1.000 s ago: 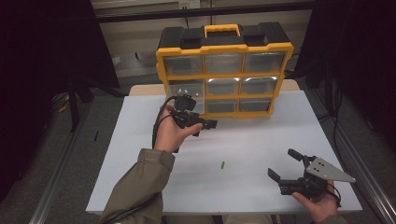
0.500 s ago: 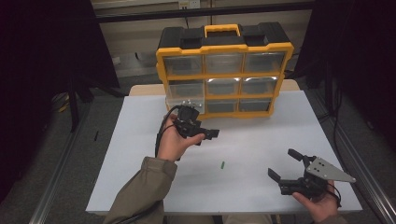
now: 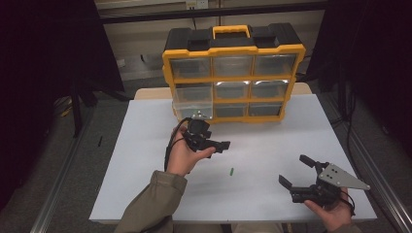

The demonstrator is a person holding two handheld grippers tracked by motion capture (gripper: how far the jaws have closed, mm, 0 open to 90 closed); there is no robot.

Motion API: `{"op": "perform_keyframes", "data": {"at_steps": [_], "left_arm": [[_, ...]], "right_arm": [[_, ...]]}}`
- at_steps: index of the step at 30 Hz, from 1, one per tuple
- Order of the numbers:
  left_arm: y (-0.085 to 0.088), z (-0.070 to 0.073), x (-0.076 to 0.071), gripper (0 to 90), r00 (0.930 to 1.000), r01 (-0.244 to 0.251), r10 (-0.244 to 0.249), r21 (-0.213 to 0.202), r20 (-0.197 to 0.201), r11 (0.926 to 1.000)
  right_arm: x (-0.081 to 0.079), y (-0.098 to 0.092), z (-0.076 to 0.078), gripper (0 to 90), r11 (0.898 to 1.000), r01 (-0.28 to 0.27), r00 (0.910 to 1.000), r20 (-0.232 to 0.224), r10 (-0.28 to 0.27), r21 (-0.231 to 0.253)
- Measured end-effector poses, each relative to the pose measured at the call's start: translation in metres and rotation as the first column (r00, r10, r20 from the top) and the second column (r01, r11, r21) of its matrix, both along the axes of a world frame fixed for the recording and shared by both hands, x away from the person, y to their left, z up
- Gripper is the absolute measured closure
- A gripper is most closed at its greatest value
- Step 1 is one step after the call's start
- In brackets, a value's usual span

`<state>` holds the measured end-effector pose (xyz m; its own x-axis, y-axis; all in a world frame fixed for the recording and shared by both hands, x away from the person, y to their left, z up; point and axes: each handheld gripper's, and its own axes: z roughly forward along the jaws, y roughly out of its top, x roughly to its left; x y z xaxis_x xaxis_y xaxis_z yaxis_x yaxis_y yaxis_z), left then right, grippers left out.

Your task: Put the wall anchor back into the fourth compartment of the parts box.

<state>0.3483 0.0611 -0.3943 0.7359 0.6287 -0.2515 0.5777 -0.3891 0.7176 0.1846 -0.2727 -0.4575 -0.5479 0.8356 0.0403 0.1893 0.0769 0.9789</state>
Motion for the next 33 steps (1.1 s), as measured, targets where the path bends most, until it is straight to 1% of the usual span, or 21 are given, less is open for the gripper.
{"op": "perform_keyframes", "data": {"at_steps": [1,4,5,6,7,11,12,14,15,16,18,20,21,25,26,27,28,30,31,32,33], "left_arm": [[0.0,-0.001,-0.001,16.7,1.0,0.008,-0.008,0.014,0.002,0.9999],[-0.002,-0.006,-0.004,16.7,0.9999,0.014,-0.014,0.008,0.0,0.9999],[-0.002,-0.008,-0.004,16.7,0.9998,0.017,-0.017,0.007,0.008,0.9998],[-0.002,-0.009,-0.005,16.7,0.9995,0.03,-0.03,0.018,0.01,0.9994],[-0.003,-0.011,-0.006,16.6,0.9996,0.026,-0.026,0.011,0.005,0.9996],[-0.005,-0.018,-0.008,16.6,0.9996,0.027,-0.027,0.007,-0.001,0.9996],[-0.005,-0.02,-0.008,16.5,0.9996,0.029,-0.029,0.015,-0.001,0.9995],[-0.005,-0.024,-0.01,16.6,0.9996,0.027,-0.027,0.005,-0.003,0.9996],[-0.005,-0.025,-0.011,16.6,0.9996,0.028,-0.028,0.012,-0.008,0.9995],[-0.006,-0.027,-0.012,16.5,0.9997,0.023,-0.023,0.007,-0.011,0.9997],[-0.006,-0.03,-0.013,16.6,0.9993,0.033,-0.033,0.015,-0.016,0.9993],[-0.007,-0.033,-0.014,16.6,0.9995,0.031,-0.031,0.018,-0.008,0.9994],[-0.007,-0.035,-0.014,16.5,0.9993,0.035,-0.035,0.014,-0.01,0.9993],[-0.01,-0.041,-0.018,16.6,0.9994,0.032,-0.032,0.019,-0.009,0.9993],[-0.01,-0.042,-0.018,16.6,0.9992,0.039,-0.039,0.013,-0.012,0.9992],[-0.01,-0.043,-0.019,16.6,0.999,0.042,-0.041,0.03,-0.015,0.9987],[-0.011,-0.045,-0.019,16.6,0.999,0.043,-0.043,0.035,-0.015,0.9985],[-0.012,-0.047,-0.02,16.6,0.999,0.042,-0.042,0.03,-0.016,0.9987],[-0.011,-0.048,-0.021,16.6,0.9986,0.05,-0.049,0.039,-0.018,0.998],[-0.012,-0.049,-0.022,16.6,0.9992,0.038,-0.038,0.034,-0.012,0.9987],[-0.013,-0.05,-0.023,16.7,0.9991,0.042,-0.041,0.038,-0.014,0.9984]], "right_arm": [[0.0,0.0,0.0,1.4,1.0,0.004,1.0,0.001,-0.004,0.001],[0.0,0.0,0.0,1.5,1.0,0.001,1.0,0.001,-0.001,0.0],[0.0,0.0,0.0,1.5,1.0,0.003,1.0,-0.001,-0.003,0.0],[0.0,0.0,0.0,1.5,1.0,0.001,1.0,-0.002,-0.001,0.0],[0.0,0.0,0.0,1.5,1.0,-0.001,1.0,-0.001,0.001,0.0],[0.0,0.0,0.0,1.5,1.0,0.001,1.0,0.0,-0.001,0.001],[0.0,0.0,0.0,1.5,1.0,0.003,1.0,-0.001,-0.003,0.0],[0.0,0.0,0.0,1.5,1.0,0.003,1.0,-0.002,-0.003,0.0],[0.0,0.0,0.0,1.5,1.0,0.003,1.0,0.001,-0.003,-0.001],[0.0,0.0,0.0,1.5,1.0,0.001,1.0,0.0,-0.001,-0.001],[0.0,0.0,0.0,1.5,1.0,0.004,1.0,0.001,-0.004,0.002],[0.0,0.001,0.0,1.5,1.0,0.009,1.0,-0.002,-0.009,0.011],[0.0,0.0,0.0,1.5,1.0,-0.001,1.0,0.0,0.001,-0.002],[0.0,0.0,0.0,1.5,1.0,0.004,1.0,0.0,-0.004,-0.001],[0.0,0.0,0.0,1.5,1.0,0.003,1.0,0.001,-0.003,-0.001],[0.0,0.001,0.0,1.5,1.0,0.004,1.0,-0.002,-0.004,0.005],[0.0,0.0,0.0,1.5,1.0,0.0,1.0,0.002,0.0,-0.004],[0.0,0.0,0.0,1.5,1.0,0.0,1.0,0.002,0.0,-0.004],[0.0,0.001,0.0,1.5,1.0,0.005,1.0,0.001,-0.005,0.002],[0.0,0.001,0.0,1.5,1.0,0.005,1.0,-0.002,-0.005,0.005],[0.0,0.001,0.0,1.5,1.0,0.004,1.0,-0.002,-0.004,0.005]]}}
